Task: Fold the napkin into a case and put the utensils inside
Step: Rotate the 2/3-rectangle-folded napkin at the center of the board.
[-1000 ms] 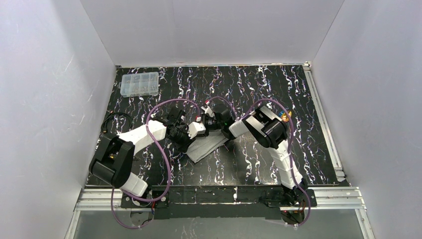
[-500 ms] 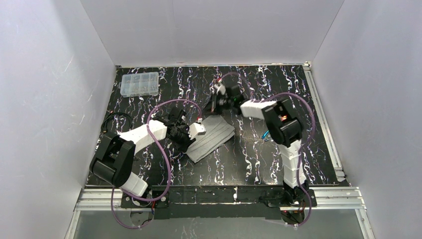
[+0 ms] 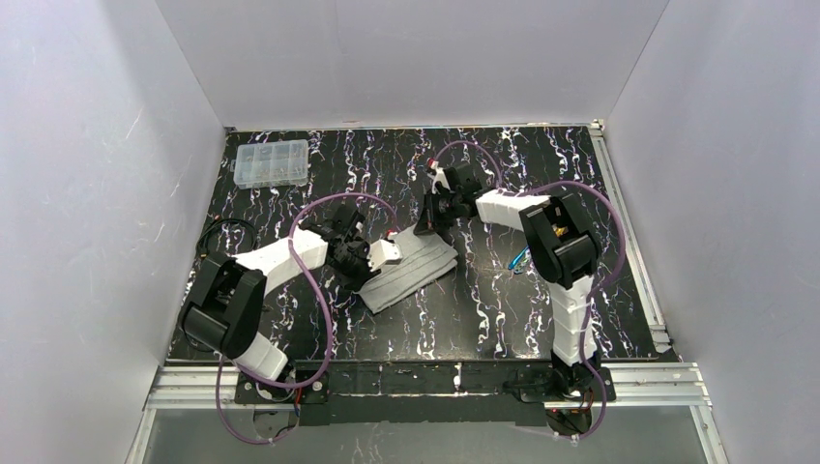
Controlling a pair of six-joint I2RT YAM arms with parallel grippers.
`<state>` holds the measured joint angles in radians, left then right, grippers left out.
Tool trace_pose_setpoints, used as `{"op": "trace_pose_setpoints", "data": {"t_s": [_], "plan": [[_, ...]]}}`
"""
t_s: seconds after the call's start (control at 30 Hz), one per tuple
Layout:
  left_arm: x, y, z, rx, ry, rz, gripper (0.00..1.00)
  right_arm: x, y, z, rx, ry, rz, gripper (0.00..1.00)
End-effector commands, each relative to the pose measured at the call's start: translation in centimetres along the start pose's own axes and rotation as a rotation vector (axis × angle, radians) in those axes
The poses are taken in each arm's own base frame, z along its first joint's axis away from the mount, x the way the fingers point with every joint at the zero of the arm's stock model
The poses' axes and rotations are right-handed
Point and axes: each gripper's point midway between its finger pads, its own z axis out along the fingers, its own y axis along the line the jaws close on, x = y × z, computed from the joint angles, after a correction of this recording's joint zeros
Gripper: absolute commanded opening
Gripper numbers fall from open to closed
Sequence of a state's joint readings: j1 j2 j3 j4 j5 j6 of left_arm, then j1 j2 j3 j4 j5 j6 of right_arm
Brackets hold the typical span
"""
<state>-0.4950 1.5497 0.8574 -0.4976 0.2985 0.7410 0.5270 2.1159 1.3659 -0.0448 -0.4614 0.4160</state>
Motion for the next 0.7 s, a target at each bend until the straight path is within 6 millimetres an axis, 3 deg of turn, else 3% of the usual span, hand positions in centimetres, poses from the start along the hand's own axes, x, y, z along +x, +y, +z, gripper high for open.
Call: {"op": "trace_pose_setpoints", "data": {"t_s": [0.0,0.17,0.33,0.53,0.67], "plan": [[3.5,1.1,0.9,-0.030,0.169,0.057,0.17,1.8,-2.8,-1.7,0.126,0.010,-0.009,0.01],[2.9,2.6,0.8,-0.068,0.196,0.096,0.17,3.0,-4.9,-4.3,0.197,-0.031,0.055,0.01],[1.5,3.8,0.6,-0.106,0.205,0.125,0.17,4.1,-5.6,-7.2,0.268,-0.090,0.081,0.01],[0.2,6.8,-0.4,-0.220,0.248,0.134,0.14,7.8,-6.3,-9.2,0.327,-0.073,0.148,0.01],[-1.0,7.2,-1.3,-0.254,0.188,0.172,0.23,8.3,-5.8,-10.3,0.322,-0.110,0.159,0.01]]}}
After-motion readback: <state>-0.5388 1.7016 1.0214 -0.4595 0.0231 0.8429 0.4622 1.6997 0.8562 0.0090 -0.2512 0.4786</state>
